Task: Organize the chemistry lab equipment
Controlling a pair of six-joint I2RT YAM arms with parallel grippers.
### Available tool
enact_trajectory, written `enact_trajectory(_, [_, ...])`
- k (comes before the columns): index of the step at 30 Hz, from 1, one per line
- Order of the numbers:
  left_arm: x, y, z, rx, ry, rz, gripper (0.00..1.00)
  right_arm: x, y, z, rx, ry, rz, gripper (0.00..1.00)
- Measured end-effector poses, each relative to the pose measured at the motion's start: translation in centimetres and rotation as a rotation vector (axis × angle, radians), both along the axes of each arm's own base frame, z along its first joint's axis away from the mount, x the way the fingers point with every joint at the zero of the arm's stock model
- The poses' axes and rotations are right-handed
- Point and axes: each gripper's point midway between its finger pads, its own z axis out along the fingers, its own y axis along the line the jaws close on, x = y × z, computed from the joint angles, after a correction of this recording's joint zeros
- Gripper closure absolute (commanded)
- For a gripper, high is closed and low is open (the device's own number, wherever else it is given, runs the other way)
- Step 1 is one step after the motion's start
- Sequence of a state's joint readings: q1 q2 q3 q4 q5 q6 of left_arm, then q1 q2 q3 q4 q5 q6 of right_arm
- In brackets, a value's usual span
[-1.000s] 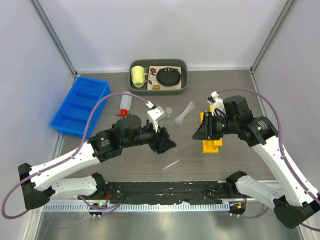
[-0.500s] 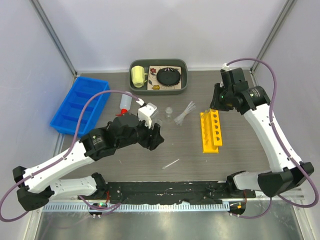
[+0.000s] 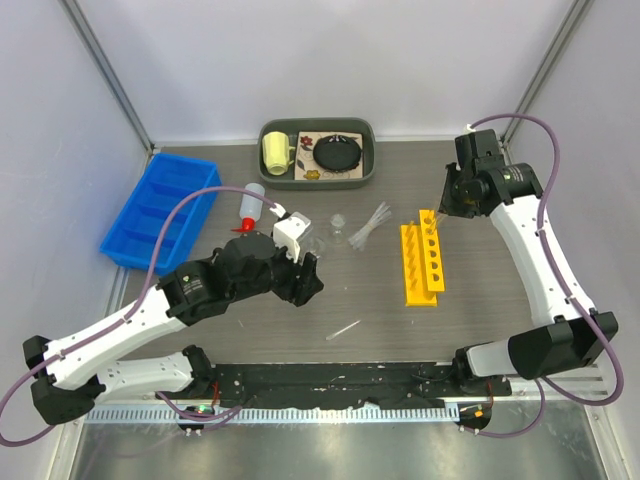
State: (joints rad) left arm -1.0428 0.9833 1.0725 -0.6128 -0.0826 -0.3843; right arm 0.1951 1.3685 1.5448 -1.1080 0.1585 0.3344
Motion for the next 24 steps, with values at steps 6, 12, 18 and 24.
enact_trajectory(6, [0.0, 0.0, 0.0, 0.005, -0.007, -0.006, 0.38, 0.7, -0.9, -1.1, -0.024, 0.019, -0.030, 0.86])
enact_trajectory(12, [0.0, 0.2, -0.2, 0.024, -0.016, -0.014, 0.38, 1.7, -1.3, -2.1, -0.029, 0.025, -0.041, 0.86])
enact_trajectory(18, [0.2, 0.3, -0.5, 0.037, -0.019, -0.015, 0.37, 2.5, -1.3, -3.0, -0.030, 0.031, -0.039, 0.87])
enact_trajectory(24, [0.4, 0.4, -0.6, 0.046, -0.022, -0.014, 0.37, 2.7, -1.1, -4.4, -0.029, 0.066, -0.024, 0.87])
